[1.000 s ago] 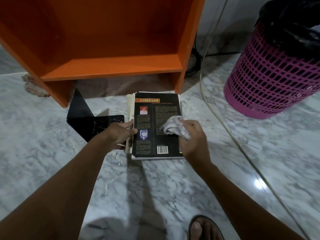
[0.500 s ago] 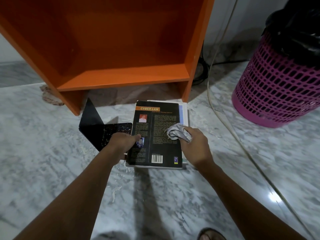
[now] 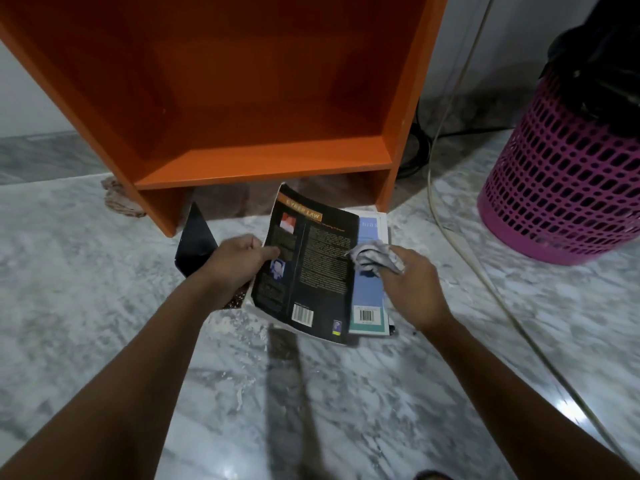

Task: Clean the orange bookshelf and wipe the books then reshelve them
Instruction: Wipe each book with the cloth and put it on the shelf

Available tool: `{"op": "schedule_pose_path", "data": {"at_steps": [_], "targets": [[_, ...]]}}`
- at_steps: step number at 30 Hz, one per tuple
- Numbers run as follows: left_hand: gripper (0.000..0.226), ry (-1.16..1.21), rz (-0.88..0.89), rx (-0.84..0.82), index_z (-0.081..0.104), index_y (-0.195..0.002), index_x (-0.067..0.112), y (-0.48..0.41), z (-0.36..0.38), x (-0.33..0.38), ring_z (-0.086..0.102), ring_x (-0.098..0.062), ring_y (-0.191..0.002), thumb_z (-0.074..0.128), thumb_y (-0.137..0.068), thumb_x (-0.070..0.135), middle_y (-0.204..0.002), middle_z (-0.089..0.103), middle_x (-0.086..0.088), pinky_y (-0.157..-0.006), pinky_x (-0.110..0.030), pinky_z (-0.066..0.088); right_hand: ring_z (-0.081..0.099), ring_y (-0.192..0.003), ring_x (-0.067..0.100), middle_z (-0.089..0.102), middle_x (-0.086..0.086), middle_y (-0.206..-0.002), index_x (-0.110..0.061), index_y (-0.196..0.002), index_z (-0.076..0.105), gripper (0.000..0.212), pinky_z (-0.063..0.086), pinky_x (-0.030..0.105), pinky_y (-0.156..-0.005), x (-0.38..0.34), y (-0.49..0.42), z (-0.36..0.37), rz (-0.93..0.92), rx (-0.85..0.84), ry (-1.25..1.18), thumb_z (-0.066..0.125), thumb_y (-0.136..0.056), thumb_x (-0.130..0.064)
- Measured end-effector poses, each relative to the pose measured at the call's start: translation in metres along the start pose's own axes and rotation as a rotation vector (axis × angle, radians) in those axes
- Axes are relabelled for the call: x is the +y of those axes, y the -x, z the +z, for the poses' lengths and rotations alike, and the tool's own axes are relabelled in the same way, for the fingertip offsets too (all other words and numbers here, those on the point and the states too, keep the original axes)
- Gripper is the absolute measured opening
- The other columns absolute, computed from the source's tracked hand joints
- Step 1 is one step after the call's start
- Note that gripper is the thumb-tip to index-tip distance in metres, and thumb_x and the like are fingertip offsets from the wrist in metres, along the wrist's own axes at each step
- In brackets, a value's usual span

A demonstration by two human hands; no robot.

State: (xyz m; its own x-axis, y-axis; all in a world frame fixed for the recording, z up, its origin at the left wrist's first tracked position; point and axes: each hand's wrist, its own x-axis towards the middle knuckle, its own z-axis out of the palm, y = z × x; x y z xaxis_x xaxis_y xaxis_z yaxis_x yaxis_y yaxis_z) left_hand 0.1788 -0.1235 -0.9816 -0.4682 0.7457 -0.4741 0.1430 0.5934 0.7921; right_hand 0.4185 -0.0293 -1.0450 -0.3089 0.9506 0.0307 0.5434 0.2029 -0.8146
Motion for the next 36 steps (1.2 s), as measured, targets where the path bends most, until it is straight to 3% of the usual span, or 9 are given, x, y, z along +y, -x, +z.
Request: {"op": "schedule_pose_path", "data": {"at_steps": [3,6,8,12,16,23,28,33,36], "targets": [[0.015,-0.186,0.191,0.097,0.055,-0.086,0.009,0.012,-0.012,0.036,0.069,-0.028,-0.077,0.062,-0.092,0.020,-0.085,0.069,-0.016,-0.068,-0.038,0.057,0.061,-0.069,0.007,0.070,0.003,-0.090,-0.014,-0.105,0.071,0.015,0.041,0.008,-0.053,0.000,-0.011,-0.015,0.062,0.084,-0.049,0.063,-0.093,-0.017],[0.017,-0.420,0.394,0.183,0.051,-0.077,0.012,0.025,-0.003,0.069,0.057,-0.017,-0.060,0.064,-0.088,0.013,-0.071,0.059,-0.004,-0.048,-0.020,0.042,0.055,-0.059,-0.004,0.067,-0.004,-0.076,-0.021,-0.086,0.069,0.010,0.037,0.009,-0.051,-0.010,-0.018,-0.031,0.047,0.187,-0.147,0.062,-0.092,-0.017],[0.008,-0.517,0.453,0.132,0.059,-0.085,0.014,0.032,0.019,0.077,0.060,-0.018,-0.065,0.067,-0.086,0.010,-0.077,0.060,-0.004,-0.053,-0.022,0.048,0.055,-0.059,-0.006,0.066,-0.008,-0.076,-0.020,-0.090,0.070,0.010,0.040,0.009,-0.054,-0.018,-0.021,-0.040,0.038,0.243,-0.225,0.061,-0.093,-0.016],[0.037,-0.716,0.489,0.058,0.060,-0.119,0.015,0.042,0.087,0.058,0.064,-0.027,-0.093,0.066,-0.083,0.010,-0.100,0.064,-0.008,-0.082,-0.037,0.055,0.054,-0.055,-0.009,0.064,-0.010,-0.071,-0.026,-0.082,0.065,0.018,0.039,0.006,-0.053,-0.031,-0.024,-0.053,0.008,0.315,-0.331,0.060,-0.093,-0.013],[0.035,-0.851,0.491,-0.080,0.056,-0.122,0.014,0.043,0.134,0.029,0.062,-0.028,-0.103,0.064,-0.088,0.013,-0.112,0.063,-0.009,-0.088,-0.035,0.051,0.057,-0.058,-0.001,0.068,-0.003,-0.074,-0.019,-0.085,0.068,0.014,0.043,0.011,-0.055,-0.032,-0.024,-0.055,0.007,0.273,-0.329,0.060,-0.093,-0.010],[0.022,-0.444,0.369,-0.019,0.055,-0.096,0.019,0.020,0.129,0.004,0.061,-0.013,-0.084,0.050,-0.098,0.041,-0.092,0.062,0.001,-0.074,-0.029,0.054,0.063,-0.068,-0.001,0.071,-0.009,-0.080,-0.022,-0.095,0.071,0.011,0.047,0.012,-0.061,-0.019,-0.029,-0.061,-0.031,0.262,-0.261,0.063,-0.093,-0.014],[0.024,-0.628,0.359,0.480,0.060,-0.109,0.012,-0.009,0.079,-0.020,0.052,-0.030,-0.107,0.054,-0.093,0.029,-0.111,0.059,-0.013,-0.084,-0.039,0.043,0.065,-0.087,0.010,0.066,0.001,-0.107,-0.020,-0.117,0.068,0.026,0.047,0.009,-0.065,-0.016,-0.028,-0.037,-0.064,0.198,-0.162,0.064,-0.092,-0.012],[0.009,-0.347,0.111,0.181,0.066,-0.093,0.011,-0.022,0.038,-0.043,0.064,-0.019,-0.084,0.062,-0.093,0.020,-0.082,0.066,-0.002,-0.065,-0.021,0.043,0.053,-0.104,0.009,0.052,-0.004,-0.130,-0.028,-0.135,0.055,0.052,0.048,0.021,-0.085,-0.038,-0.017,0.025,-0.185,-0.070,0.060,0.063,-0.088,-0.007],[0.015,-0.254,0.067,0.117,0.068,-0.082,0.005,-0.022,0.026,-0.045,0.060,-0.015,-0.073,0.065,-0.092,0.016,-0.075,0.066,-0.003,-0.063,-0.019,0.043,0.041,-0.119,0.014,0.045,-0.007,-0.138,-0.035,-0.143,0.044,0.068,0.044,0.032,-0.094,-0.047,-0.016,0.069,-0.378,-0.241,0.398,0.064,-0.084,-0.007]]}}
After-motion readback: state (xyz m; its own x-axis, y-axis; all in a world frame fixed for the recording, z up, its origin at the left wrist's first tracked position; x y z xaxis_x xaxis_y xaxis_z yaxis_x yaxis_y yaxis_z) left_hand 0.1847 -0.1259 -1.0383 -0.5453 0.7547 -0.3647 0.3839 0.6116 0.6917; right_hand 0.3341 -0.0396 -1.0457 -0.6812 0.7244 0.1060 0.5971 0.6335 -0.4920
